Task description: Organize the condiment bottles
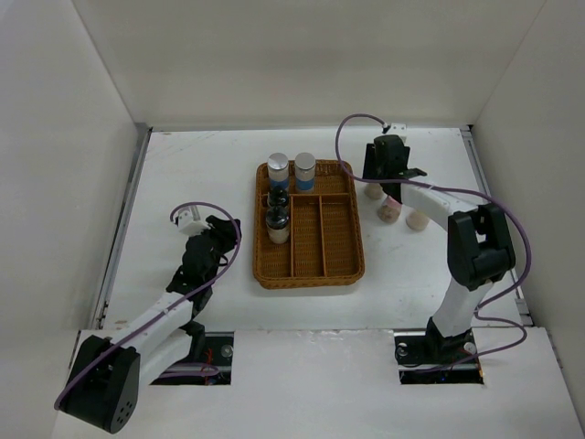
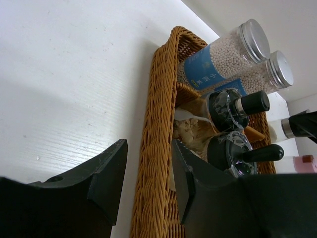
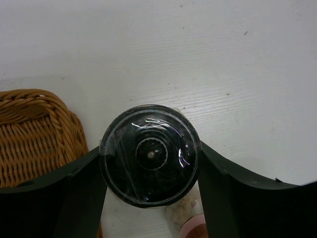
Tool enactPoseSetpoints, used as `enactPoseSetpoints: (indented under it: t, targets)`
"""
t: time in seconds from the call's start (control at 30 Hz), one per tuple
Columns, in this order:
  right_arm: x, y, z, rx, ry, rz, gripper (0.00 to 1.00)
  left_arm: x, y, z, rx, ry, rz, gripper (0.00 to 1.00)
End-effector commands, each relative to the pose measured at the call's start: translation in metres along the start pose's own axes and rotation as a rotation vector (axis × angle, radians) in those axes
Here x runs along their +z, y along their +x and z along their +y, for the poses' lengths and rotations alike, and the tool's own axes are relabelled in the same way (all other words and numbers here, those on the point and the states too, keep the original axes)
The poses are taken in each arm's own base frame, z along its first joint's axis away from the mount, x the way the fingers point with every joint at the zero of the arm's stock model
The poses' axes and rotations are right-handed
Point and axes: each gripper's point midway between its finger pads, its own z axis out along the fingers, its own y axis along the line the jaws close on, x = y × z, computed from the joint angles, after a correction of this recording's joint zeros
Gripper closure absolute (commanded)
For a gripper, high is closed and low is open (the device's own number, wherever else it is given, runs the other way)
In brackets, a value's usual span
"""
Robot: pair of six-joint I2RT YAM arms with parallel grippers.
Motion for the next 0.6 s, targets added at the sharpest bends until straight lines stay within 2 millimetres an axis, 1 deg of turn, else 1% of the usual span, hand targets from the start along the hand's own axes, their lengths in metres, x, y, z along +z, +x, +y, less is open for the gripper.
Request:
enactPoseSetpoints:
  t: [0.0, 0.1, 0.2, 0.27, 0.33, 0.4, 0.5, 0.57]
  targets:
    - [-0.006, -0.051, 0.004, 0.055, -0.017, -0.175, 0.32, 0.002, -0.01, -0.015, -0.021, 0.056, -0.038, 0.61]
    - [-0.009, -0.065, 0.002, 0.058, -0.009, -0.222, 0.4, 0.003, -0.007, -0.015, -0.019, 0.058, -0.028, 0.61]
    - [-0.018, -0.082, 0.001, 0.066, -0.019, -0.273, 0.41, 0.003, -0.007, -0.017, -0.013, 0.063, -0.028, 0.61]
    - [-0.03, -0.097, 0.002, 0.076, -0.034, -0.325, 0.41, 0.004, -0.005, -0.015, -0.008, 0.053, -0.027, 0.61]
    - [-0.046, -0.111, 0.005, 0.089, -0.053, -0.369, 0.42, 0.004, -0.004, -0.016, -0.007, 0.058, -0.021, 0.61]
    - [-0.065, -0.118, 0.01, 0.094, -0.081, -0.398, 0.42, 0.004, -0.005, -0.017, -0.008, 0.06, -0.025, 0.61]
    - [-0.092, -0.119, 0.02, 0.093, -0.126, -0.422, 0.42, 0.004, -0.006, -0.015, -0.006, 0.051, -0.03, 0.61]
    - [-0.113, -0.111, 0.035, 0.091, -0.177, -0.426, 0.42, 0.004, -0.005, -0.016, -0.009, 0.057, -0.025, 0.62]
